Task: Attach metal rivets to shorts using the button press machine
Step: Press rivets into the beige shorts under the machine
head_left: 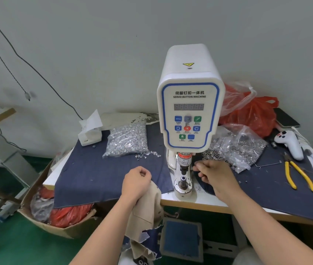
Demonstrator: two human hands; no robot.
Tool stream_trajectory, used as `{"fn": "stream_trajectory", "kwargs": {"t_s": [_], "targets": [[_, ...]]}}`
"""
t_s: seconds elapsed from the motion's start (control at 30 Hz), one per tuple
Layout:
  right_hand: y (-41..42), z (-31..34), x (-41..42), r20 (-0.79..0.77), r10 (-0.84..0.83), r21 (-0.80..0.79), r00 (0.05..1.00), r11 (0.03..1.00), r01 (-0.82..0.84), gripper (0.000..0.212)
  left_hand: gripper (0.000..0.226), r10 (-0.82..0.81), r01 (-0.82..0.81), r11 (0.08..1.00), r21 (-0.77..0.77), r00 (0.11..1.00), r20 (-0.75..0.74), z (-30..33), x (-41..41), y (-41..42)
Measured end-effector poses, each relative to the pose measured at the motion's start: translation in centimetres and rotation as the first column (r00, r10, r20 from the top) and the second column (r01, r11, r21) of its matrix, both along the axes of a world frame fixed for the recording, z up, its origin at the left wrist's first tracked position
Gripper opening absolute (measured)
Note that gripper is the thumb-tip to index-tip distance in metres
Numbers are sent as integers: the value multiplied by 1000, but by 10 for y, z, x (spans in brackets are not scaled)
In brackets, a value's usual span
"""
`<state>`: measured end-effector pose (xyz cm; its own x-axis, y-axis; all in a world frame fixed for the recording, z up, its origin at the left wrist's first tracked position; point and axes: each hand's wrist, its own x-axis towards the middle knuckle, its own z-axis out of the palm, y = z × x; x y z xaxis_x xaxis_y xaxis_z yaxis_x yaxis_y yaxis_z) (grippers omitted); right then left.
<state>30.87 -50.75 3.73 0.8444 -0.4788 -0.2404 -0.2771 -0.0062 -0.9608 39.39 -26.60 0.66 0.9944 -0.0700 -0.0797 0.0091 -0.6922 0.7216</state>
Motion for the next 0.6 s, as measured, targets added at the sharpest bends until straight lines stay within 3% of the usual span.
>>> {"fn": "stream_trajectory", "kwargs": {"t_s": [0.13,0.6], "targets": [[10,4,-5,-34,-15,237,999,971,23,12,17,31,-33,998,47,999,40,-4,-6,-3],[16,5,-18,-57,-29,572,998,819,57,14,12,31,-41,992,122,996,81,-4,-13,-8]]}}
